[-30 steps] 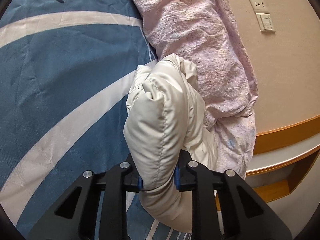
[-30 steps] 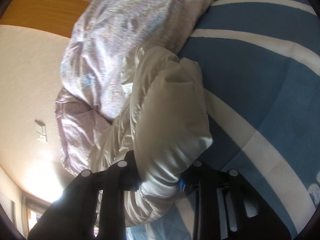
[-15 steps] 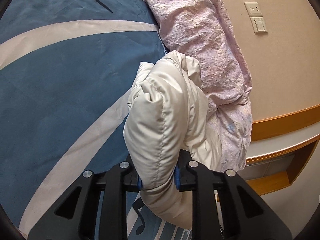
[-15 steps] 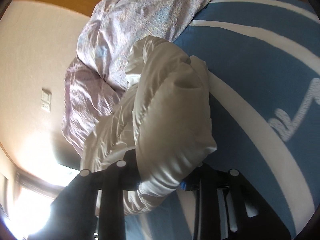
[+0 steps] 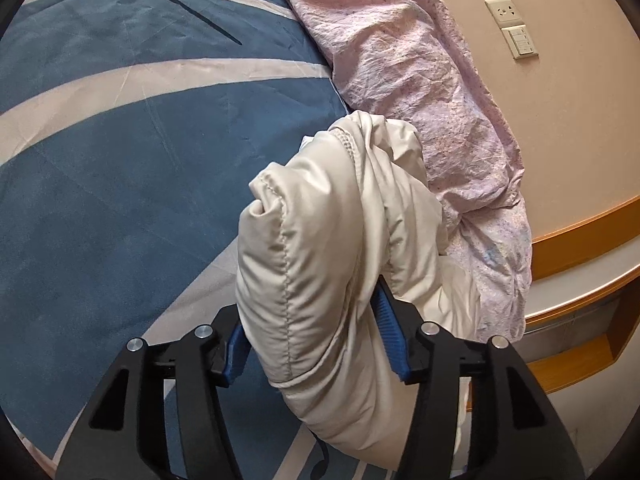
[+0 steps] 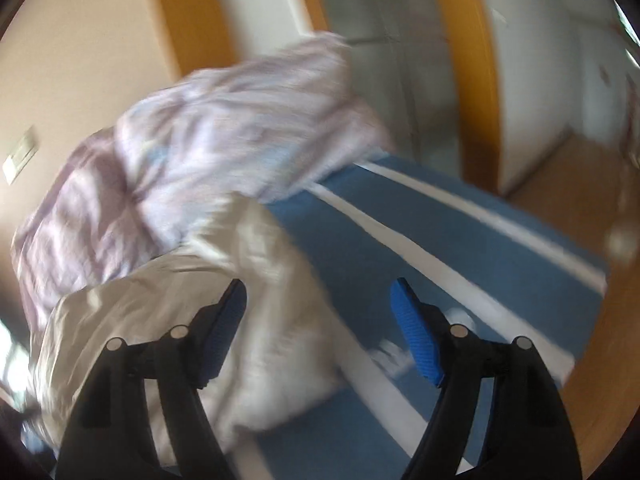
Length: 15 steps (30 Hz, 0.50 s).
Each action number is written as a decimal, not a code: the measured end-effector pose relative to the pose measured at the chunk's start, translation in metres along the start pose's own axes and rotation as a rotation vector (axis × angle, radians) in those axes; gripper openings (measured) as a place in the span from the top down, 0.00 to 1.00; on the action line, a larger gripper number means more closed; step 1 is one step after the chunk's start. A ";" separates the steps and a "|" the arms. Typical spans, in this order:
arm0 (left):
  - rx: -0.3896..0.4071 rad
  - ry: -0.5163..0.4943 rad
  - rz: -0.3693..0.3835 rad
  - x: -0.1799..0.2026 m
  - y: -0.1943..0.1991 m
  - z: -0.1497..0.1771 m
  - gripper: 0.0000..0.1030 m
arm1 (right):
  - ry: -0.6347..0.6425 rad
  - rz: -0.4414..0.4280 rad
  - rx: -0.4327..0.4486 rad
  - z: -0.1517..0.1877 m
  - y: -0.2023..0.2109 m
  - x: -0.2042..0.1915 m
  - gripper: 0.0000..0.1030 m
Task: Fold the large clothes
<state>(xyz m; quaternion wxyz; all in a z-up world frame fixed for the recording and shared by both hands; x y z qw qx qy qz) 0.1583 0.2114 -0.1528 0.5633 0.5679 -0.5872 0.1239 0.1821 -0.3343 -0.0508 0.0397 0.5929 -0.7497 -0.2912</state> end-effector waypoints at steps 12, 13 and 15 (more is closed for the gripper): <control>0.036 -0.108 -0.100 0.007 -0.003 -0.003 0.34 | 0.428 -0.184 -0.082 0.042 -0.026 -0.162 0.27; 0.031 -0.105 -0.097 0.007 -0.004 -0.002 0.34 | 0.448 -0.185 -0.091 0.050 -0.023 -0.168 0.27; 0.023 -0.101 -0.094 0.007 -0.007 -0.001 0.34 | 0.486 -0.170 -0.106 0.059 -0.030 -0.177 0.27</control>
Point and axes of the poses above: each gripper's, at about its wrist camera, not at the fingertips, and y roughly against the way its jaws point, x to its right, z to its underside, the point moved 6 cm from there along -y, roughly the way its jaws point, and after that the axes turned 4 degrees about -y, right-handed, at the moved point
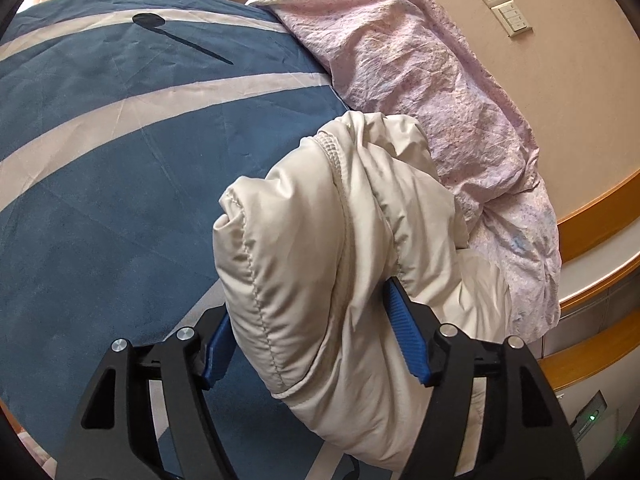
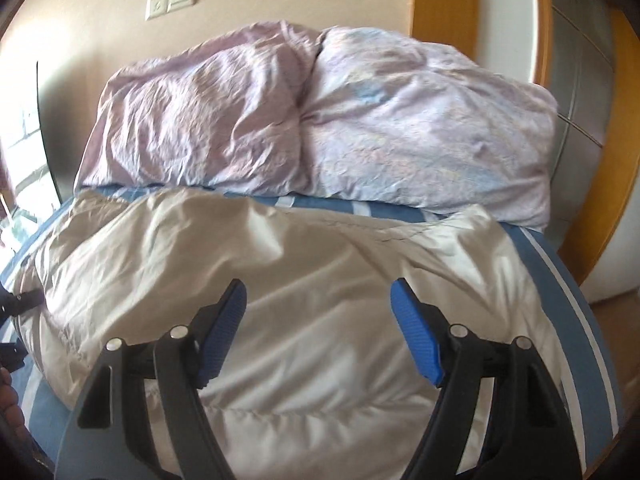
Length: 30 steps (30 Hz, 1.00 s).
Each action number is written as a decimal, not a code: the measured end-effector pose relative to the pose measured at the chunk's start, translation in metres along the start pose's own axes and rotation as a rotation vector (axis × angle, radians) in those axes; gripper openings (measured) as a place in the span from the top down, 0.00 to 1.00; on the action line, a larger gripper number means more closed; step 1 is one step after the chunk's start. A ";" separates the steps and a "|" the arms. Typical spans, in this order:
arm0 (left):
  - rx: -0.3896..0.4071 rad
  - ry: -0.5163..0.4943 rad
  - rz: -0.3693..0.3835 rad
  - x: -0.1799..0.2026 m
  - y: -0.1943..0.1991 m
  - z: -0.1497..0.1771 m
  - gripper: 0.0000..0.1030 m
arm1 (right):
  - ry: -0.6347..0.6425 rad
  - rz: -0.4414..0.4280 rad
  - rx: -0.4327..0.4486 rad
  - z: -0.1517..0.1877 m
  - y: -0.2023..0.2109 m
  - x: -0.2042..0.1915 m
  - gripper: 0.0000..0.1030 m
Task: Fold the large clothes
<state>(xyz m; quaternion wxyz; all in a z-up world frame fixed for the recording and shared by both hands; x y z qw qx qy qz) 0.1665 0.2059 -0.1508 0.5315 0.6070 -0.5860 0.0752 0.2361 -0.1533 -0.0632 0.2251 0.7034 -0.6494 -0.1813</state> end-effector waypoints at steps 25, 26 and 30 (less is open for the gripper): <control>-0.001 0.062 0.044 -0.003 -0.017 -0.007 0.33 | 0.075 0.062 -0.047 0.024 -0.030 -0.018 0.19; 0.000 0.062 0.045 -0.003 -0.018 -0.007 0.33 | 0.092 0.072 -0.047 0.025 -0.033 -0.020 0.19; 0.009 0.056 0.045 -0.002 -0.019 -0.008 0.33 | 0.130 0.096 -0.060 0.027 -0.040 -0.024 0.19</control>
Point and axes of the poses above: each gripper's, at about its wrist camera, not at the fingertips, and y roughly against the way its jaws point, x to its right, z to its underside, the point moved 6 cm from there along -y, roughly the way its jaws point, and after that the axes turned 4 degrees about -y, right-handed, at the moved point
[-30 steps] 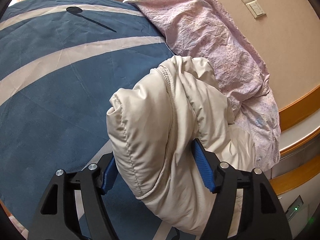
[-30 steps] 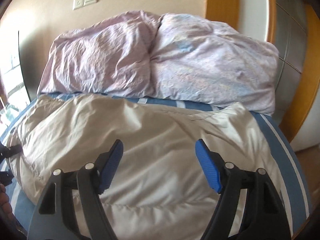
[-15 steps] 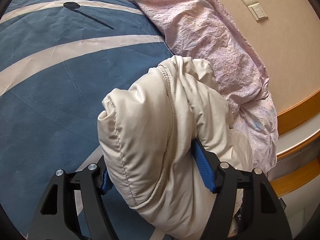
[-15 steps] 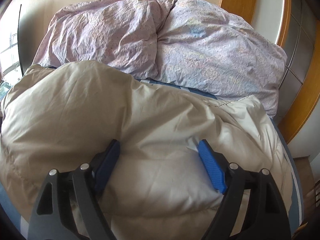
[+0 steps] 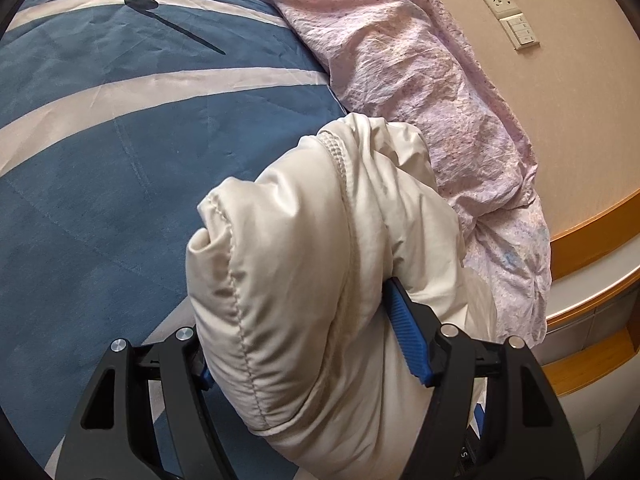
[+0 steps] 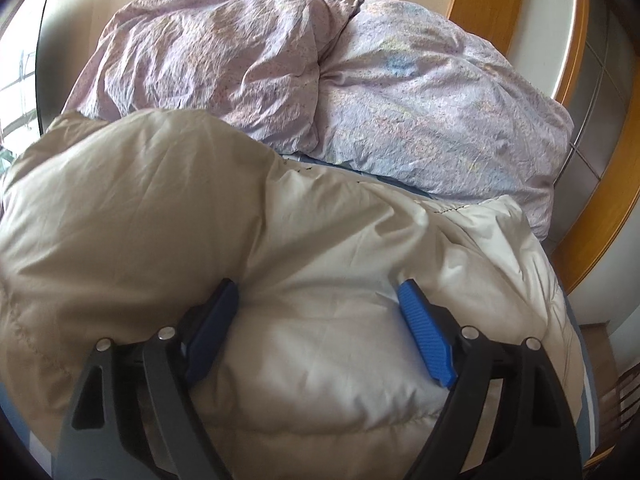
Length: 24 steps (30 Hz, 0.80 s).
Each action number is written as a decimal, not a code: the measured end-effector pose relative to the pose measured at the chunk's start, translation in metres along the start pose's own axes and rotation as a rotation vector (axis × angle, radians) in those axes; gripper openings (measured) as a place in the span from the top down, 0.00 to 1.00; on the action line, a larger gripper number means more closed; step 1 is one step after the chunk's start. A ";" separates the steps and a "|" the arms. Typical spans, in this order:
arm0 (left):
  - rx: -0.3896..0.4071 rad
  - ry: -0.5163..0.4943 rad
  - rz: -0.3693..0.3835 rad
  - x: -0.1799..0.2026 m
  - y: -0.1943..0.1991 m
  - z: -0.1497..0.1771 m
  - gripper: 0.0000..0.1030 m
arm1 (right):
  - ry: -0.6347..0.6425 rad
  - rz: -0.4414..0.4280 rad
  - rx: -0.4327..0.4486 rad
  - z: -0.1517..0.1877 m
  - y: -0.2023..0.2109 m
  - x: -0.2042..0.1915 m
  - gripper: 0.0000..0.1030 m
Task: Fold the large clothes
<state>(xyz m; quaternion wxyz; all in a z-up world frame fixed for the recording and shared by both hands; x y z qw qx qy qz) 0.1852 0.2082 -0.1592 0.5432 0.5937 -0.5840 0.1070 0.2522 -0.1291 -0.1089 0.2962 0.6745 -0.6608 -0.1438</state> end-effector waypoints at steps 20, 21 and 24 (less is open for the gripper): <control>0.034 0.000 0.029 0.010 -0.002 -0.007 0.37 | 0.048 0.005 -0.012 0.009 -0.006 -0.011 0.18; 0.039 -0.006 0.034 0.012 -0.001 -0.007 0.40 | 0.050 0.006 -0.013 0.009 -0.007 -0.011 0.18; 0.054 -0.024 0.047 0.018 0.004 -0.009 0.45 | 0.042 0.002 -0.015 0.010 -0.007 -0.011 0.18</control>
Point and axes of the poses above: each gripper's, at about its wrist camera, not at the fingertips, and y roughly against the way its jaws point, x to its right, z to its underside, the point moved 6 cm from there along -y, roughly the way its jaws point, and after that the axes turned 4 degrees about -y, right-handed, at the moved point
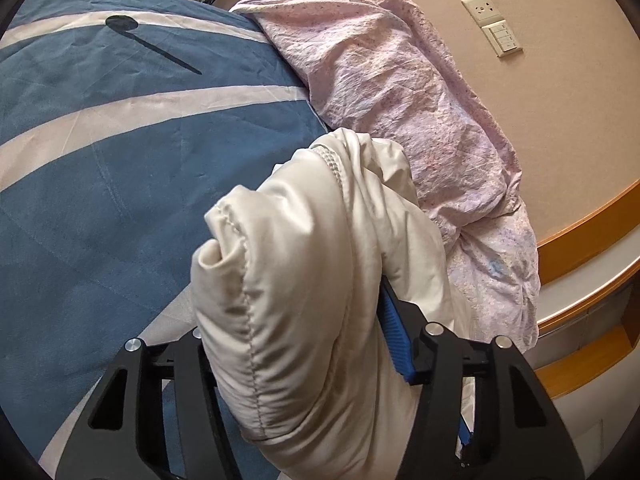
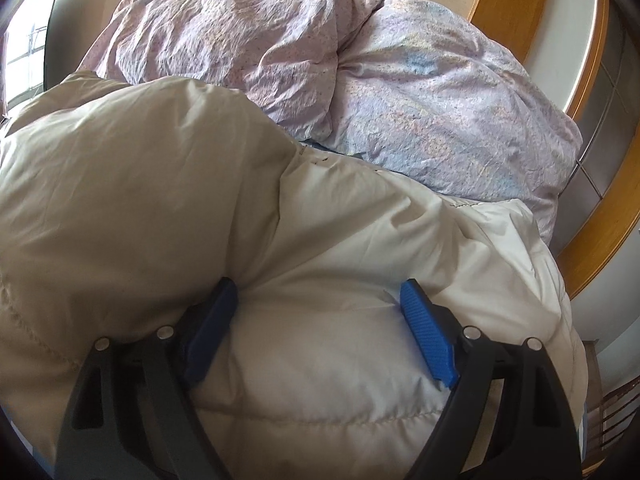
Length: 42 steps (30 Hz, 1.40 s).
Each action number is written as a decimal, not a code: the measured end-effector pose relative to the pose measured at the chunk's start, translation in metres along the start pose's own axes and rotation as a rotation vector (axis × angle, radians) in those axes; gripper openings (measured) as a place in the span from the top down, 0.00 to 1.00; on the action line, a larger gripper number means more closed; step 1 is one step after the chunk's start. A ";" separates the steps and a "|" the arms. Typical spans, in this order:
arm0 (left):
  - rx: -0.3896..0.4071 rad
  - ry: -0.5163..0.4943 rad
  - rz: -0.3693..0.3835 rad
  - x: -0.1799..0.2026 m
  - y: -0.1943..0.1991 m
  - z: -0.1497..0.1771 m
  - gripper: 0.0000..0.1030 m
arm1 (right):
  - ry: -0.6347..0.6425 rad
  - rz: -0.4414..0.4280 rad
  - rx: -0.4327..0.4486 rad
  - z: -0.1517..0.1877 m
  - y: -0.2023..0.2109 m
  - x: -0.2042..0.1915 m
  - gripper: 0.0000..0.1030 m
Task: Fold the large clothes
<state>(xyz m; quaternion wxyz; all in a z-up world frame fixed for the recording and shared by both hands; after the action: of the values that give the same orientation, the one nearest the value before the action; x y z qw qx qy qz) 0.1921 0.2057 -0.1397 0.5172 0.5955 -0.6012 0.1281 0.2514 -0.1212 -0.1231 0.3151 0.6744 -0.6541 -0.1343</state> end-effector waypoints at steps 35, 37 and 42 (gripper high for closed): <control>0.178 -0.466 0.297 0.176 0.055 0.028 0.66 | 0.000 -0.096 0.021 -0.001 0.009 0.027 0.19; 0.184 -0.497 0.307 0.189 0.057 0.033 0.66 | -0.026 -0.108 0.052 0.001 0.024 0.043 0.19; 0.191 -0.576 0.327 0.218 0.058 0.052 0.66 | -0.139 -0.111 0.155 0.007 0.066 0.104 0.18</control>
<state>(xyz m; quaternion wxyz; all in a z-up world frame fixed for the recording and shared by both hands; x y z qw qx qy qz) 0.1717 0.0535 0.0340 0.2407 0.5489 -0.7952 0.0916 0.2056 -0.2199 -0.0643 0.2080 0.7210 -0.6444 -0.1473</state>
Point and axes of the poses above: each gripper's, at about its wrist camera, not at the fingertips, and y roughly against the way its jaws point, x to its right, z to its underside, the point moved 6 cm from there along -y, roughly the way its jaws point, and after that the axes turned 4 degrees about -y, right-handed, at the moved point
